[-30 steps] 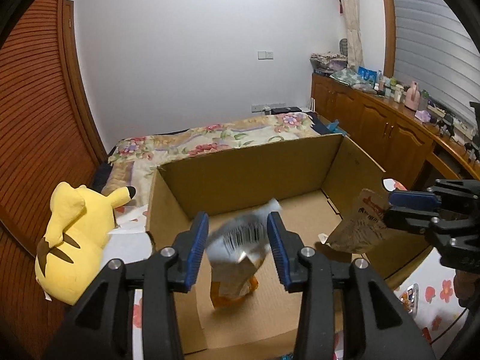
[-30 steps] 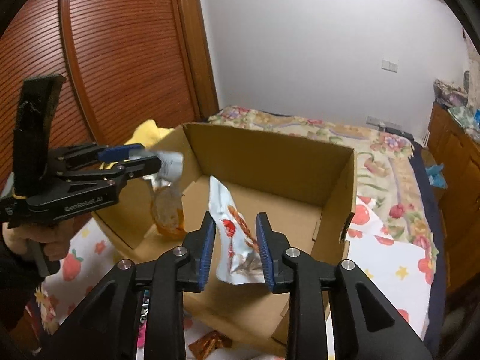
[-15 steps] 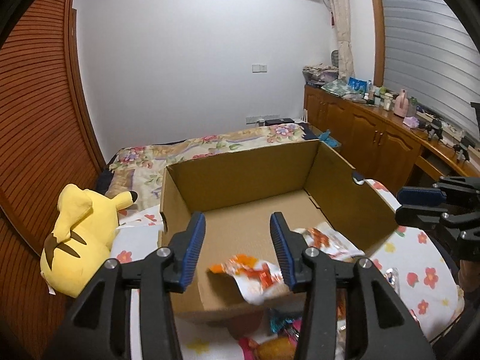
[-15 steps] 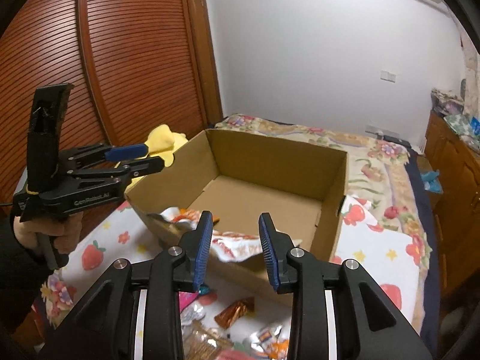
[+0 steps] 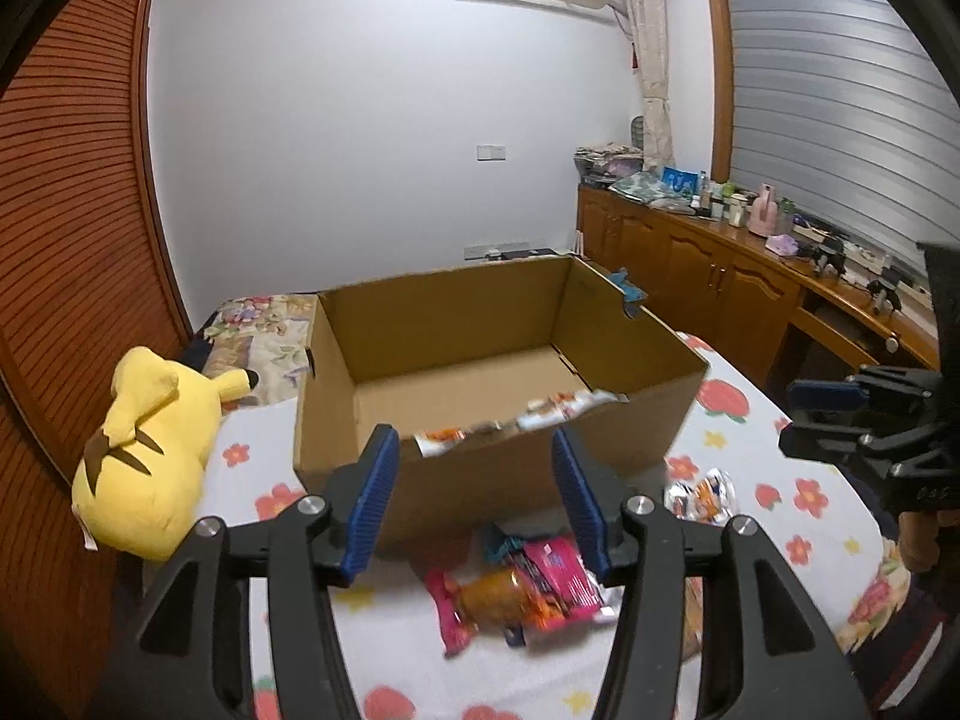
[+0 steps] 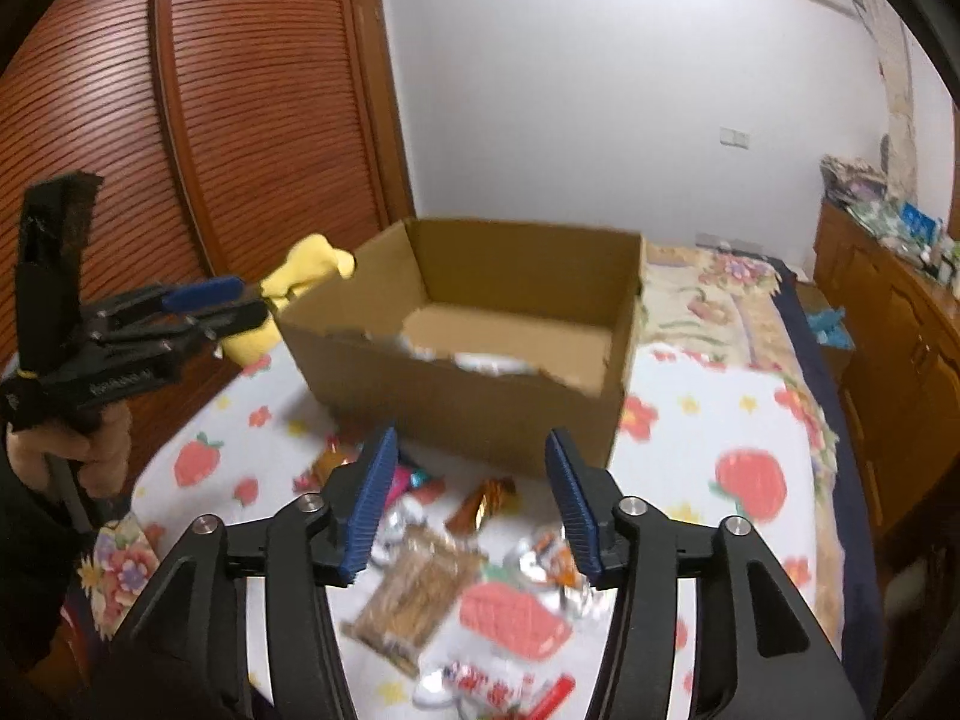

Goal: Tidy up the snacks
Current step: 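Move both tools back toward the remaining snacks on the table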

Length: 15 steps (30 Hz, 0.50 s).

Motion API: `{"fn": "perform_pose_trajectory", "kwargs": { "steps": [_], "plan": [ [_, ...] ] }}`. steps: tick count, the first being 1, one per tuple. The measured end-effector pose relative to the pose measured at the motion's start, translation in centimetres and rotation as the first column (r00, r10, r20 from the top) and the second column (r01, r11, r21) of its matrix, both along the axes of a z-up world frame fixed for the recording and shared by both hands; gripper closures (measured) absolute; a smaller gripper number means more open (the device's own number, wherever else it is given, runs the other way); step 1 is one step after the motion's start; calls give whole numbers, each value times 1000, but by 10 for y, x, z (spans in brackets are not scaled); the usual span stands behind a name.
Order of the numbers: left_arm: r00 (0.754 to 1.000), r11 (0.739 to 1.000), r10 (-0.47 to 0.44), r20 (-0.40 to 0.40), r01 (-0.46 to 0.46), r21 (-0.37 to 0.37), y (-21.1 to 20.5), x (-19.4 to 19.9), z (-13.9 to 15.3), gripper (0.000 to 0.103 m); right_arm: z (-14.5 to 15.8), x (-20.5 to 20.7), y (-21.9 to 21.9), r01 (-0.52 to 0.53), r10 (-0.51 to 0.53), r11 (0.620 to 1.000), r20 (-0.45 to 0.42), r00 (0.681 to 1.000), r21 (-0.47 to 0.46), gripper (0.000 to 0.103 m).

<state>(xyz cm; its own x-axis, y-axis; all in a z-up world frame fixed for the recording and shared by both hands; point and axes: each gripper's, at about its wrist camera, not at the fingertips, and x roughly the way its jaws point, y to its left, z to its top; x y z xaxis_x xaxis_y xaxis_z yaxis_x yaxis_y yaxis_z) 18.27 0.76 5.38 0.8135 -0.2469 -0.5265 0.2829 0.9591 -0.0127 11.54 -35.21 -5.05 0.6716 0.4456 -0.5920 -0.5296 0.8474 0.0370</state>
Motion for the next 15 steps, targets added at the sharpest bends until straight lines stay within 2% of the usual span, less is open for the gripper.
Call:
{"fn": "perform_pose_trajectory", "kwargs": {
  "steps": [2, 4, 5, 11, 15],
  "plan": [
    [1000, 1000, -6, -5, 6, -4, -1, -10, -6, 47, -12, -10, -5, 10, -10, 1000, -12, 1000, -11, 48],
    [1000, 1000, -20, -18, 20, -3, -4, -18, -15, 33, -24, -18, -9, 13, -14, 1000, -25, 1000, -22, 47],
    [999, 1000, -25, -23, 25, -3, -5, -21, -20, 31, -32, -22, -11, 12, -13, 1000, -36, 999, -28, 47],
    [997, 999, -24, -74, 22, -25, -9, -30, -55, 31, -75, -33, -18, -5, -3, 997, -102, 995, -79, 47],
    [996, 1000, -25, -90, 24, -12, -12, -38, -75, 31, -96, -40, -21, -17, 1, 992, -129, 992, -125, 47]
  ]
}}
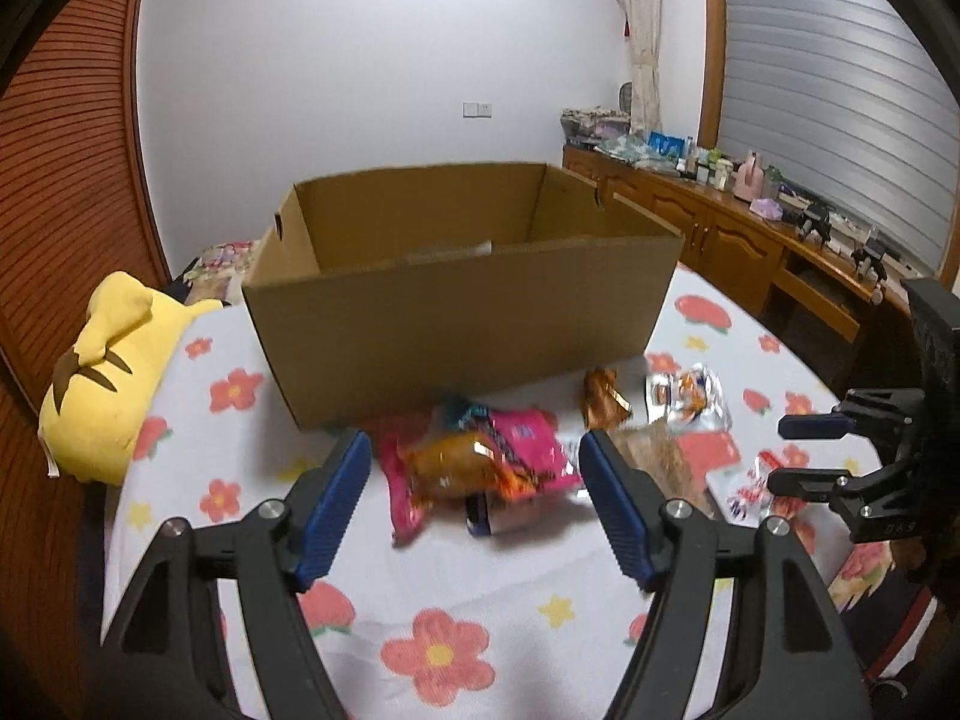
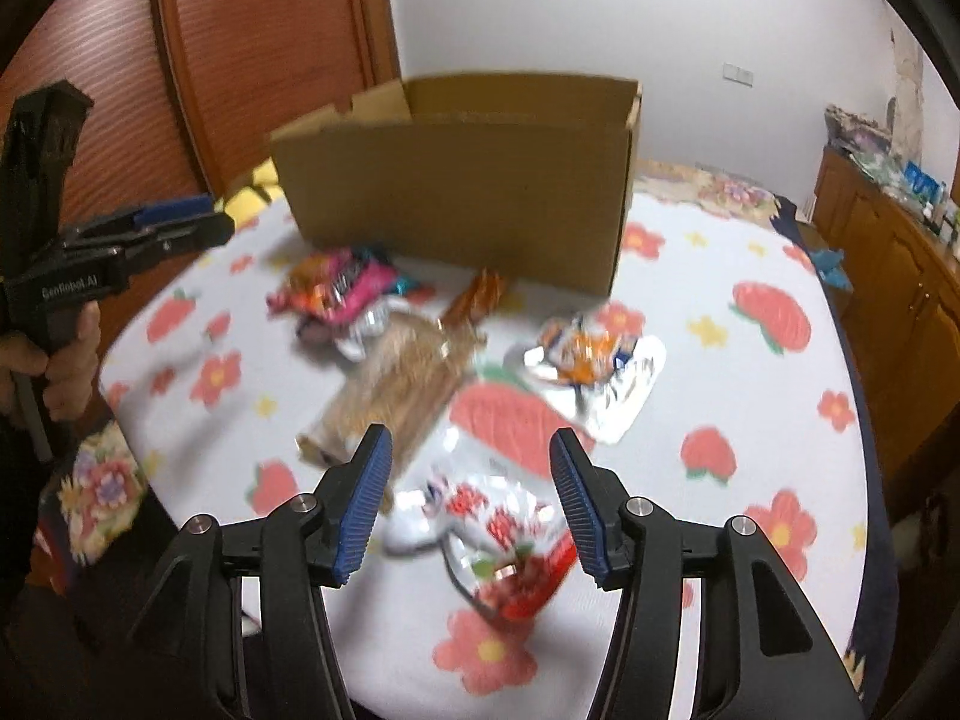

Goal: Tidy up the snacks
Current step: 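Move both tools back toward the remaining snacks on the table, then grasp the clear cereal-bar pack with the left tool while the right tool grasps the duck-gizzard pouch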

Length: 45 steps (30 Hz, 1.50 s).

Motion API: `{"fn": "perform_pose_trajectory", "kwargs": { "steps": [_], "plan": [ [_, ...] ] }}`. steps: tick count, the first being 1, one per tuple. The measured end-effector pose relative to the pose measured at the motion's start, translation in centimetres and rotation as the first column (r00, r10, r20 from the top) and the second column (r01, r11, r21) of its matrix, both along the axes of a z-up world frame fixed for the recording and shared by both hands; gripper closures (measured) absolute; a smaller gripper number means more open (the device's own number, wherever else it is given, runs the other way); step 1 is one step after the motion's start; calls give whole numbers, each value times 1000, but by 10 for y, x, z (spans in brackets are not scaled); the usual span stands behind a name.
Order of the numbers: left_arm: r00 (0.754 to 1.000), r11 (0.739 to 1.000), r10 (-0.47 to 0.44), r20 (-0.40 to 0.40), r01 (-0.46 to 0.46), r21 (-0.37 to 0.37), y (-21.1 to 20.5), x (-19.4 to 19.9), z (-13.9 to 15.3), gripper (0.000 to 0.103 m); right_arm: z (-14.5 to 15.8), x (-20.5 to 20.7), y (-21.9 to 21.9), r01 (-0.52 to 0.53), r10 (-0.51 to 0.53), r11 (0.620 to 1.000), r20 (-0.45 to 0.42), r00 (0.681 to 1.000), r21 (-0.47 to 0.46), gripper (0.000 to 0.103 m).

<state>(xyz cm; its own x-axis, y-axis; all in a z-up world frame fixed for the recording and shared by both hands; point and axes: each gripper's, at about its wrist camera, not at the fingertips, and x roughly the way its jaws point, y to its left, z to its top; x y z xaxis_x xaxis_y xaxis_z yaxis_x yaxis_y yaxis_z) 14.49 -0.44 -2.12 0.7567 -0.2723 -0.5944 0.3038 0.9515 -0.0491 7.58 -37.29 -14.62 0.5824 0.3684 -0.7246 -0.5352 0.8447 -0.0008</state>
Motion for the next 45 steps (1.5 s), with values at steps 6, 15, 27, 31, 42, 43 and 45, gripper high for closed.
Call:
{"fn": "perform_pose_trajectory", "kwargs": {
  "steps": [6, 15, 27, 31, 42, 43, 45],
  "plan": [
    [1000, 1000, -4, -24, 5, 9, -5, -6, -26, 31, -18, -11, -7, -12, 11, 997, -13, 1000, -73, 46],
    [998, 1000, -3, -64, 3, -10, -1, -5, -46, 31, -34, -6, 1, -44, 39, 988, -33, 999, -149, 32],
    [995, 997, -75, -64, 72, -40, -29, -17, -42, 31, -46, 15, -1, 0, -6, 992, -46, 999, -128, 31],
    [992, 994, -107, -68, 104, -36, -49, -17, -43, 31, -49, 10, -2, 14, -15, 994, -8, 1000, -108, 30],
    [979, 988, -154, -136, 151, -32, -91, -2, -50, 31, -51, 4, -6, 69, -65, 995, 54, 996, -71, 35],
    [978, 987, -158, -138, 155, -33, -93, -1, -50, 32, -51, 3, -7, 69, -65, 995, 57, 996, -71, 37],
    [975, 986, -167, -146, 163, -38, -100, 3, -50, 35, -51, 3, -7, 74, -70, 995, 64, 996, -68, 39]
  ]
}}
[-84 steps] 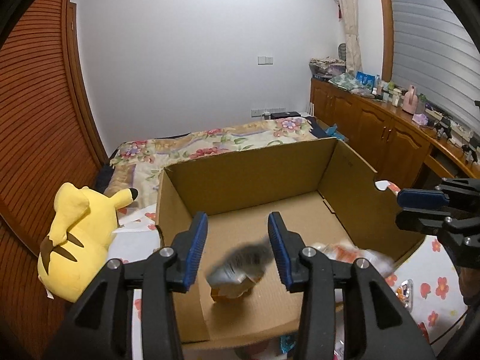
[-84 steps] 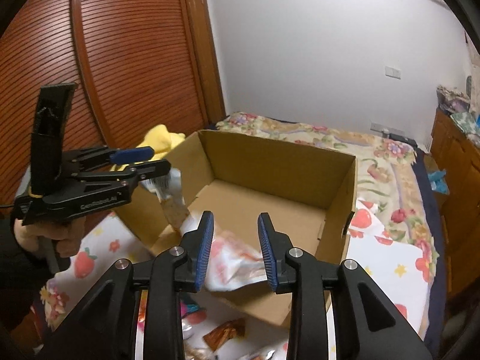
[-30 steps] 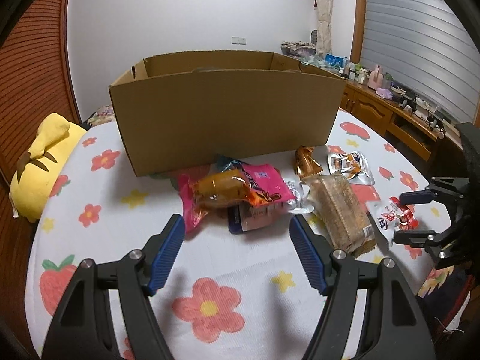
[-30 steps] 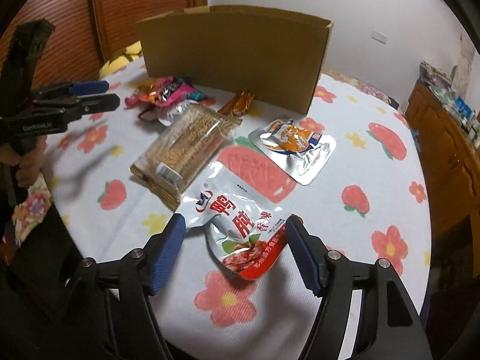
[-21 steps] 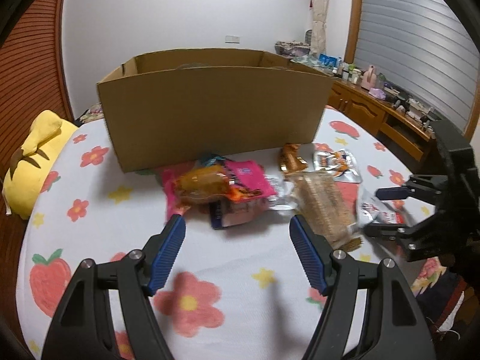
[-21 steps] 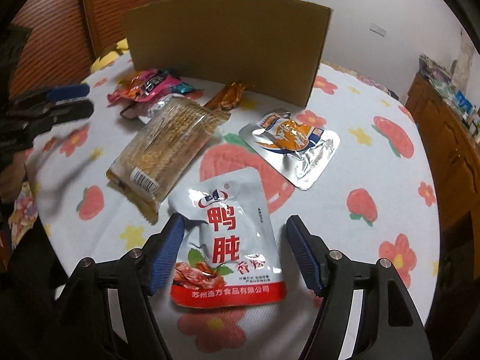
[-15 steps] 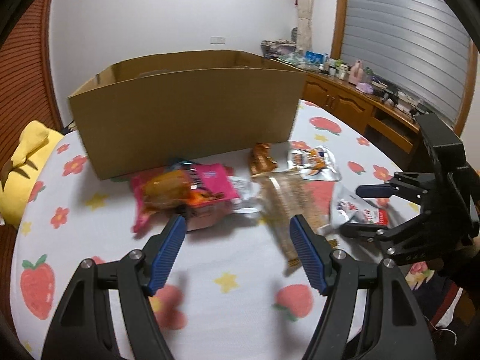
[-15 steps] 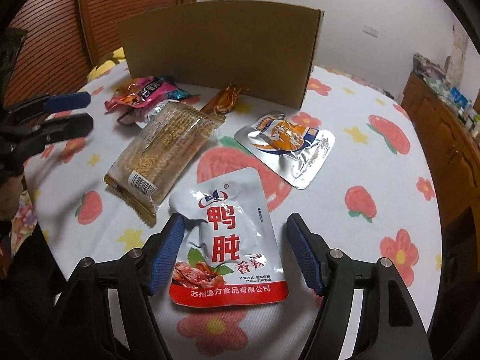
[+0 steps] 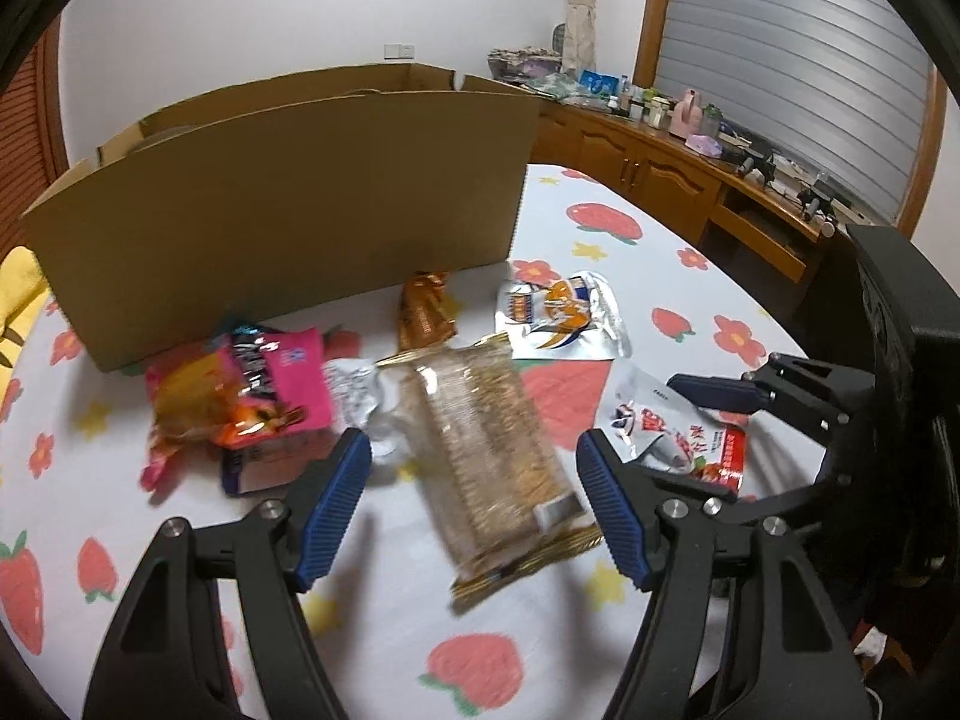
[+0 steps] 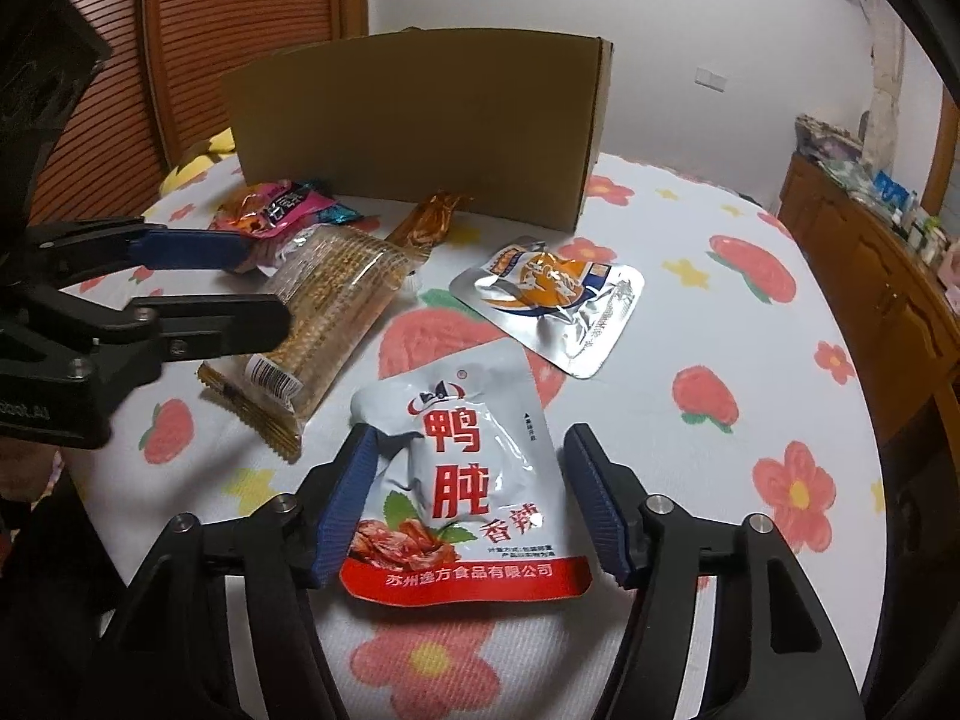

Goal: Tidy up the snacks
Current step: 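Grasp the clear cereal-bar pack with the left tool while the right tool grasps the duck-gizzard pouch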

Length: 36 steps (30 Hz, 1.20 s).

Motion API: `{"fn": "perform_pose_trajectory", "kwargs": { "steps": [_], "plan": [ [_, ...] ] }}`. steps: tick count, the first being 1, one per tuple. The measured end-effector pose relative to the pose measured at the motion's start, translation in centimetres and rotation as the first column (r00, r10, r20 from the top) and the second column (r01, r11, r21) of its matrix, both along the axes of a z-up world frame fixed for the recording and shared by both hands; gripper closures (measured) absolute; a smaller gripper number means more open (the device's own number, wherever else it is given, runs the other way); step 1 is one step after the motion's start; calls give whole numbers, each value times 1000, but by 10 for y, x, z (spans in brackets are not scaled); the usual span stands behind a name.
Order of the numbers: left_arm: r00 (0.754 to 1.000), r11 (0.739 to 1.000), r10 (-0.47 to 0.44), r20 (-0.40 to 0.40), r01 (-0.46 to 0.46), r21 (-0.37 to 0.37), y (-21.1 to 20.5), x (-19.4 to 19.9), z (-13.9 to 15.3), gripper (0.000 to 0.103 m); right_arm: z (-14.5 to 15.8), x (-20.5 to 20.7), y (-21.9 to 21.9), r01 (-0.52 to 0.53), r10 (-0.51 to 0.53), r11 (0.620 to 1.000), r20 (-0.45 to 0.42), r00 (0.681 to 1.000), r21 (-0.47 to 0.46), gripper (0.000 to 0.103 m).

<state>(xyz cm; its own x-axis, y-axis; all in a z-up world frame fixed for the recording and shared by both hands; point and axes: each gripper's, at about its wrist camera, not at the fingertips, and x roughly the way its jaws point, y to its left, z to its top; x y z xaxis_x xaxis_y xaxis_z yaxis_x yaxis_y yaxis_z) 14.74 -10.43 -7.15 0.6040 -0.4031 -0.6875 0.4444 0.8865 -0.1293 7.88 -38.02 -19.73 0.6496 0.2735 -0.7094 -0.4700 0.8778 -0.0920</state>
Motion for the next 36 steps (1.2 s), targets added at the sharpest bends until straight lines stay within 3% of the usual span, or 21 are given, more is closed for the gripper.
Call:
{"fn": "perform_pose_trajectory", "kwargs": {
  "steps": [5, 15, 17, 18, 36],
  "plan": [
    [999, 1000, -9, -41, 10, 27, -14, 11, -6, 45, -1, -1, 0, 2, -2, 1000, 2, 1000, -1, 39],
    [998, 990, 2, -70, 8, 142, -30, 19, -17, 43, -1, 0, 0, 2, -2, 1000, 3, 1000, -1, 39],
    [998, 987, 0, -63, 11, 162, -31, 18, -18, 47, 0, 1, 0, 2, -2, 1000, 2, 1000, -1, 39],
    [998, 985, 4, -55, 5, 171, -30, 17, -19, 56, 0, 1, 0, 1, -1, 1000, 2, 1000, -1, 39],
    [1000, 999, 9, 21, -10, 47, 8, -22, 11, 60, 0, 3, 1, 0, 0, 1000, -13, 1000, 1, 39]
  ]
}}
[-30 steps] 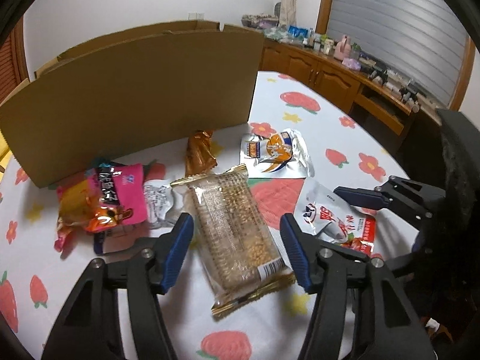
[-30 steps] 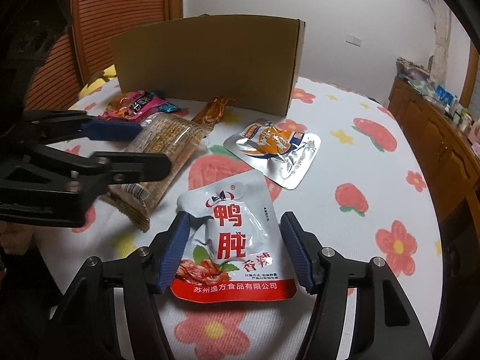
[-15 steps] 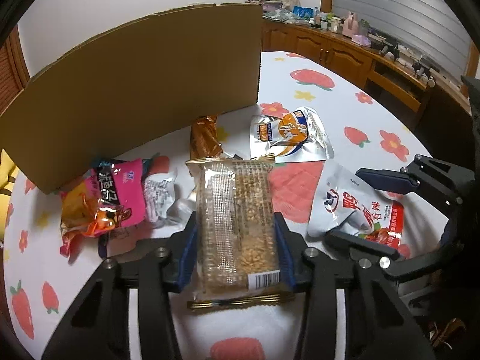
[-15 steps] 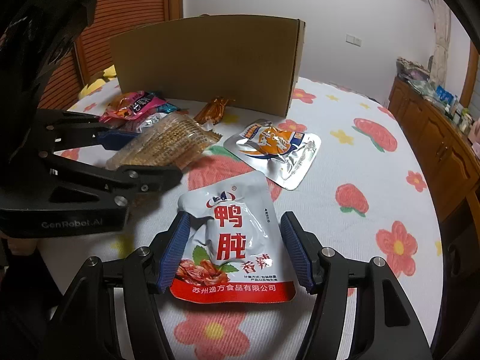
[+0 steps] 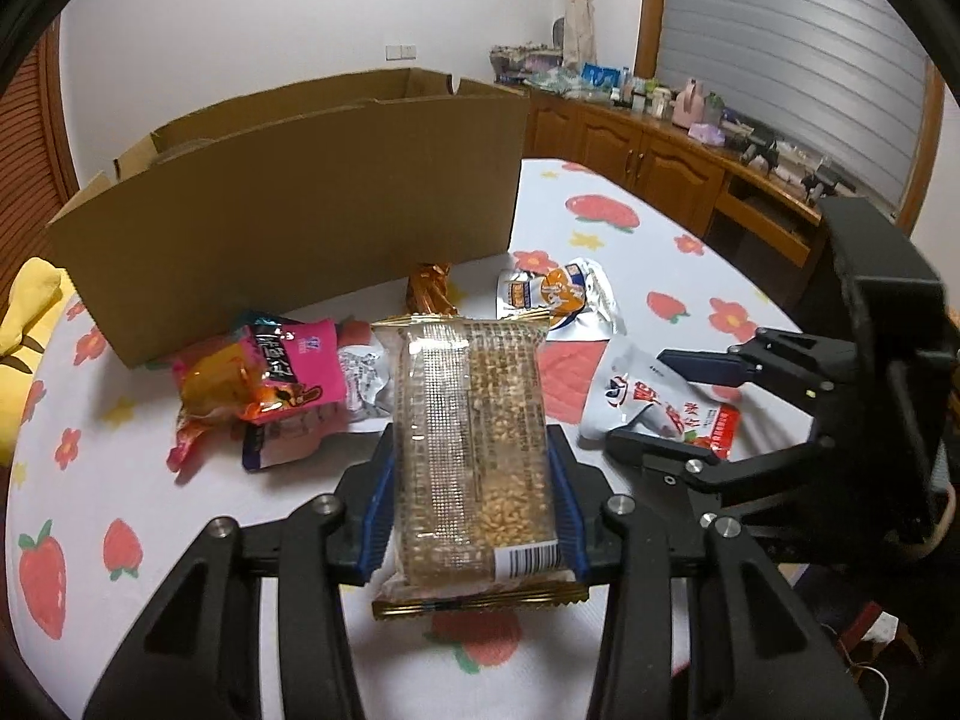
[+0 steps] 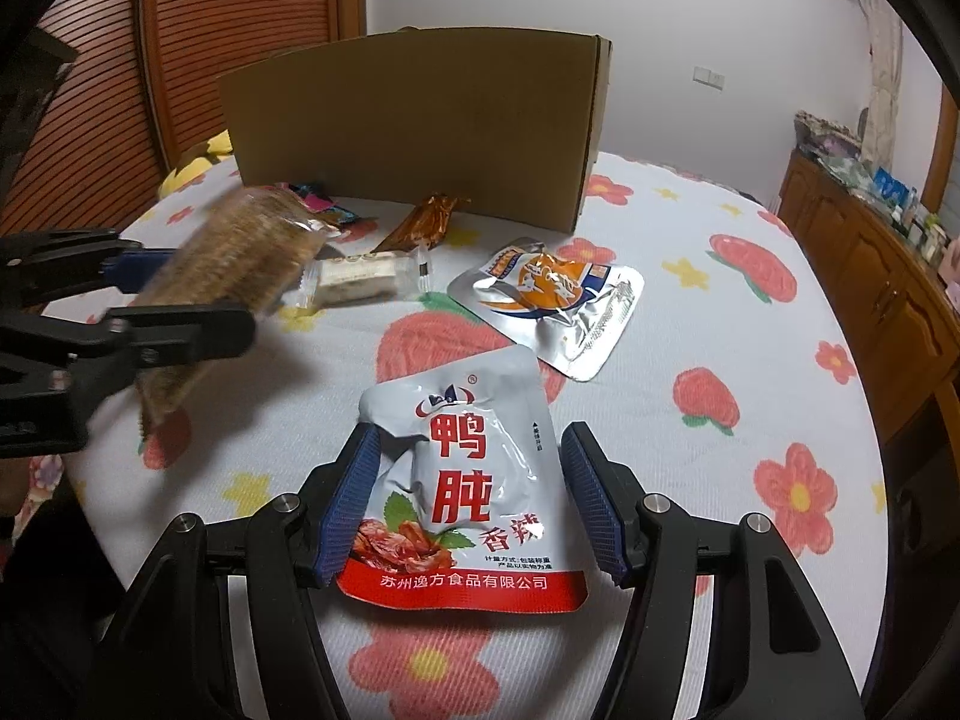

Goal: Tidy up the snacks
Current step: 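Grasp the clear cereal-bar pack with the left tool while the right tool grasps the duck-gizzard pouch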

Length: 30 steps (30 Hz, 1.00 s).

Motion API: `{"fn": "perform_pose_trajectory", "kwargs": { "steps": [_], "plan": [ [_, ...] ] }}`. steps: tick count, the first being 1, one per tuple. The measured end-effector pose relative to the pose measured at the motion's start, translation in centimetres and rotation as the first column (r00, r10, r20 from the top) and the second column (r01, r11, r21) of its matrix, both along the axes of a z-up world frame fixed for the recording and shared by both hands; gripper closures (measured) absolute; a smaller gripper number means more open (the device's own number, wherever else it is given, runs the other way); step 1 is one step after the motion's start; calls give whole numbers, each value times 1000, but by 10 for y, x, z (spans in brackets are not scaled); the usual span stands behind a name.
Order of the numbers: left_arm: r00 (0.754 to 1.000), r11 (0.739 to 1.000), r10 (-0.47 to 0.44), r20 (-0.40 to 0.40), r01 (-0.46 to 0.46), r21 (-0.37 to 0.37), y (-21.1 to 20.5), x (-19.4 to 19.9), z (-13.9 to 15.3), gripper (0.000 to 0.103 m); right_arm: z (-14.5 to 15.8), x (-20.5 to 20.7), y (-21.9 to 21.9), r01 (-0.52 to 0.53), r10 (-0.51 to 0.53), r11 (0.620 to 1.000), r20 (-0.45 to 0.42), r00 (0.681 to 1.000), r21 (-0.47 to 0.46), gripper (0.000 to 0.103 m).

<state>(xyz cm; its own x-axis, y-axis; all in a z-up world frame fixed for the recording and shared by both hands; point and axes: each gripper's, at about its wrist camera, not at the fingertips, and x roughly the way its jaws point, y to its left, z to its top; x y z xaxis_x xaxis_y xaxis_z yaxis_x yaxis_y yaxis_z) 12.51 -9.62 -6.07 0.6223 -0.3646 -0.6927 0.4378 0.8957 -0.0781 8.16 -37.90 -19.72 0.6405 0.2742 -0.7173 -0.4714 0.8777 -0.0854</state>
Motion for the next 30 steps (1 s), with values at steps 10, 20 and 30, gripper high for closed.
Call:
{"fn": "perform_pose_trajectory", "kwargs": {
  "steps": [10, 20, 30],
  "plan": [
    [1000, 999, 25, 19, -24, -27, 12, -5, 4, 60, 3, 9, 7, -45, 44, 999, -61, 997, -23, 43],
    [999, 998, 50, 15, -49, -48, 25, -5, 5, 60, 4, 5, 11, -55, 54, 998, -65, 996, -11, 49],
    [998, 997, 61, 32, -60, -57, 29, -6, 11, 60, 12, 4, 11, -38, 37, 999, -51, 998, -9, 62]
  ]
}}
